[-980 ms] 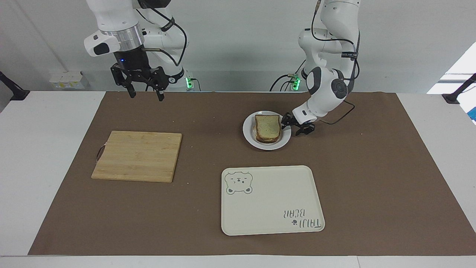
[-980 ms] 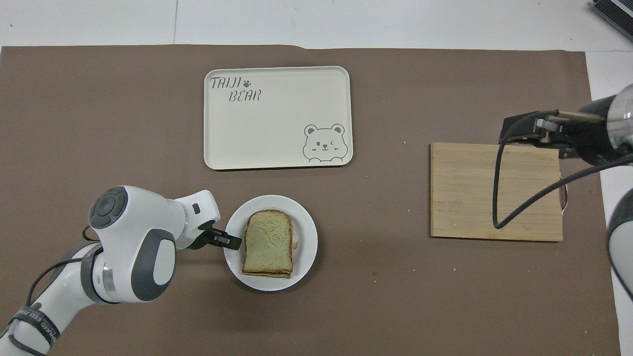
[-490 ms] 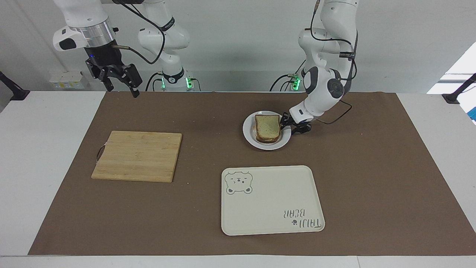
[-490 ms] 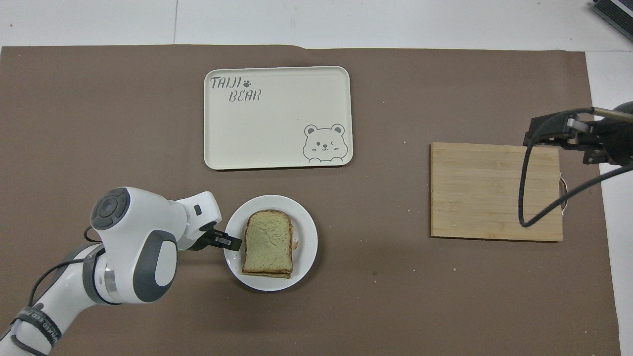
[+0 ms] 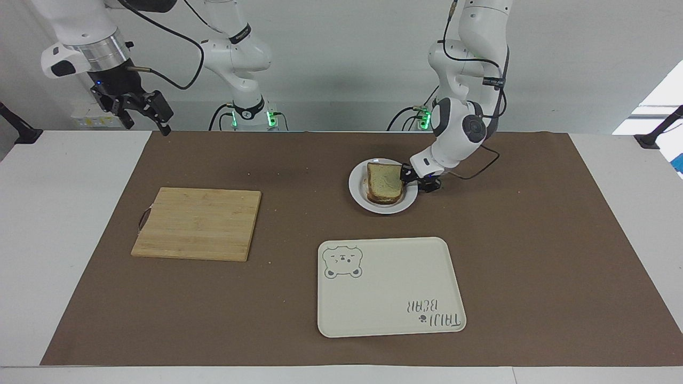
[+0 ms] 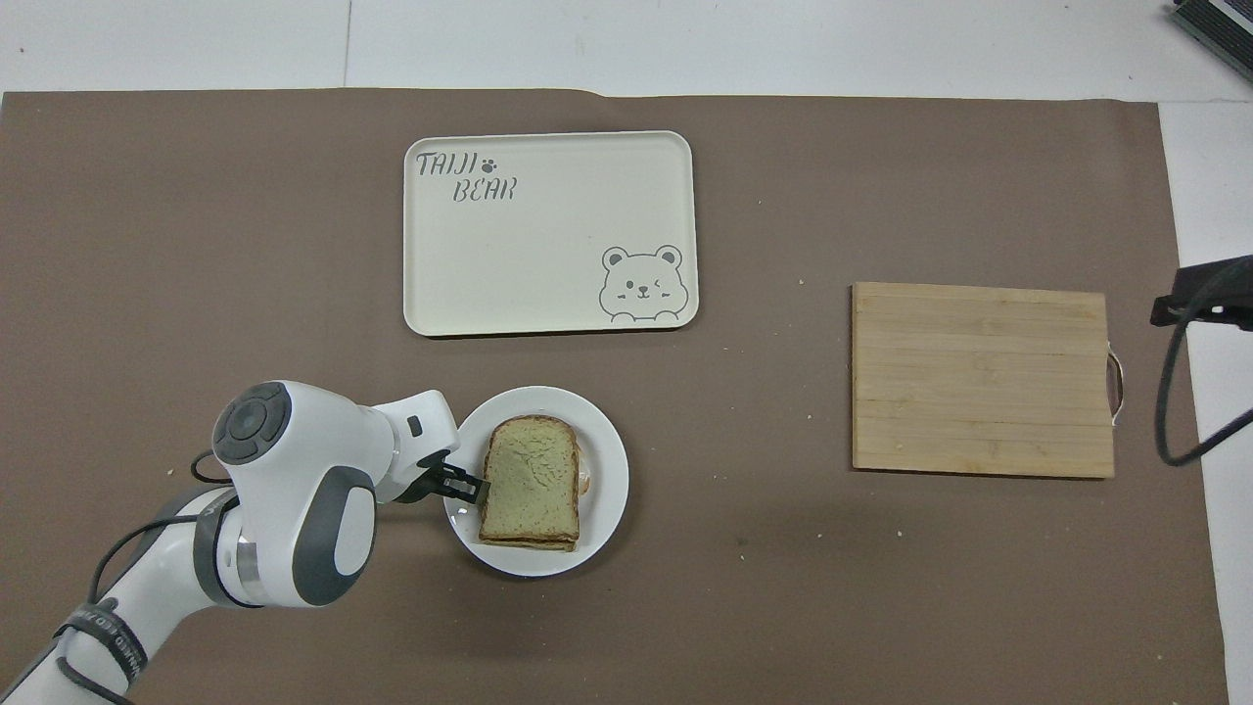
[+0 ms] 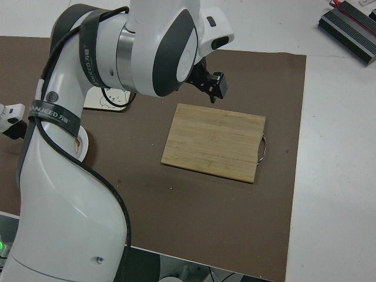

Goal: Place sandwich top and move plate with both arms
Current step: 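Withdraw the right gripper while the left gripper grips the plate rim, then slide the plate with the left gripper onto the cream tray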

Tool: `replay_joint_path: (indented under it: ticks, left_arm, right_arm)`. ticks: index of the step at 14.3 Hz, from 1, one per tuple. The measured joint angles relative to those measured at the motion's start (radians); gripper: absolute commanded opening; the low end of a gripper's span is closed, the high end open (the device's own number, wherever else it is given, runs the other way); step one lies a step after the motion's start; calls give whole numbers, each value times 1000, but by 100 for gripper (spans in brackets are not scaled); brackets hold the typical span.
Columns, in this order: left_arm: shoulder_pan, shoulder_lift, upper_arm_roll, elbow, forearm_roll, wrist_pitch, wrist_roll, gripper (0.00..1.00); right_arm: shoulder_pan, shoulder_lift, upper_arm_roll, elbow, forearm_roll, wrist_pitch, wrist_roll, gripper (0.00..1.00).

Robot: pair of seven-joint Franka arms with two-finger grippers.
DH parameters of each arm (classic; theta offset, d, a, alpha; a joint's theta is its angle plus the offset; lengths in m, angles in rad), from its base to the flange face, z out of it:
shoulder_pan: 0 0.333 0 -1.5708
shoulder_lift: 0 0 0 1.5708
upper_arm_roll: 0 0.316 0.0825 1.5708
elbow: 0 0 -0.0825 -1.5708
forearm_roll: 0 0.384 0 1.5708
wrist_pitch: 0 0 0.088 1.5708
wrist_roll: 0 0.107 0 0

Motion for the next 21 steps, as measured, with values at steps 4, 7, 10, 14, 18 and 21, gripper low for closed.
replay_joint_path:
  ticks: [4, 7, 10, 14, 18, 21]
  left_arm:
    - [-1, 0, 7, 0, -62, -4, 13, 0]
    - [3, 1, 15, 7, -180, -45, 86, 0]
    - [31, 6, 19, 14, -259, -102, 154, 0]
    - [63, 9, 21, 40, -356, -212, 181, 0]
    - [121, 28, 21, 85, -404, -318, 182, 0]
    - [163, 45, 23, 117, -471, -390, 192, 0]
  right_arm:
    - [6, -29, 31, -59, 0, 0, -48, 100]
    - [8, -54, 85, -85, 0, 0, -19, 100]
    - [8, -61, 121, -92, -1, 0, 29, 100]
    - [0, -62, 100, -92, -2, 2, 30, 100]
    - [-3, -62, 89, -92, -2, 7, 30, 100]
    - [-3, -62, 89, -92, -2, 8, 30, 100]
